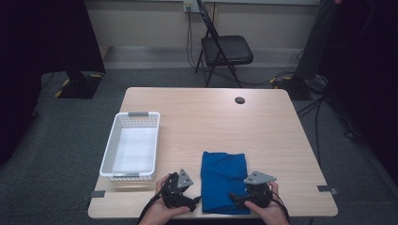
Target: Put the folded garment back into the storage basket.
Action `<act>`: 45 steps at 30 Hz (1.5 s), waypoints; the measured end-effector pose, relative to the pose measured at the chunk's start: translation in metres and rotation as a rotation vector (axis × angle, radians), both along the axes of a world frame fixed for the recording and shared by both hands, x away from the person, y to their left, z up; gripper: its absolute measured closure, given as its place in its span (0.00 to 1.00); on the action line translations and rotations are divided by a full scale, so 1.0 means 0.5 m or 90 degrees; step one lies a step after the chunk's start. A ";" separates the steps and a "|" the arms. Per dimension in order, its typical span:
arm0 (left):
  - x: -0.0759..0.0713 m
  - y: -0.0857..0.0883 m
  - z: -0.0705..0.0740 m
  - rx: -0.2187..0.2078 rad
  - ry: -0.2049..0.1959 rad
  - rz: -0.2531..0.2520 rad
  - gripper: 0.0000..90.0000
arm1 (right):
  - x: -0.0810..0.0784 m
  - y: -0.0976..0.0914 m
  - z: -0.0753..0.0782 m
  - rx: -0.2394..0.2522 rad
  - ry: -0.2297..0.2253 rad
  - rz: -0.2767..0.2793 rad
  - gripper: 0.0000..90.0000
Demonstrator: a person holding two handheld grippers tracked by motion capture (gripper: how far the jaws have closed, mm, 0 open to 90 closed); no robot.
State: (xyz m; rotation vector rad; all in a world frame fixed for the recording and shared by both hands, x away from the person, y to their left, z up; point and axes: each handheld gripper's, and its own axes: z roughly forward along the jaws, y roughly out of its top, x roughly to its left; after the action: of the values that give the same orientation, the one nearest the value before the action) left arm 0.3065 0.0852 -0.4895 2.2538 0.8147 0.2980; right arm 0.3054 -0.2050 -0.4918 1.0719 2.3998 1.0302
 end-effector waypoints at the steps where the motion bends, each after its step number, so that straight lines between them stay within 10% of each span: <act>1: 0.000 0.000 0.000 0.000 0.000 0.000 0.12 | 0.001 0.001 0.000 0.000 0.000 0.000 0.11; 45: 0.001 0.001 -0.001 0.000 -0.002 -0.004 0.11 | 0.089 0.058 0.000 -0.007 0.008 -0.014 0.10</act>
State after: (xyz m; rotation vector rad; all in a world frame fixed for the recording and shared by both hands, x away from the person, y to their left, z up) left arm 0.3072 0.0856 -0.4899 2.2548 0.8051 0.2984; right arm 0.3502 -0.1759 -0.4917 1.1017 2.3956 1.0055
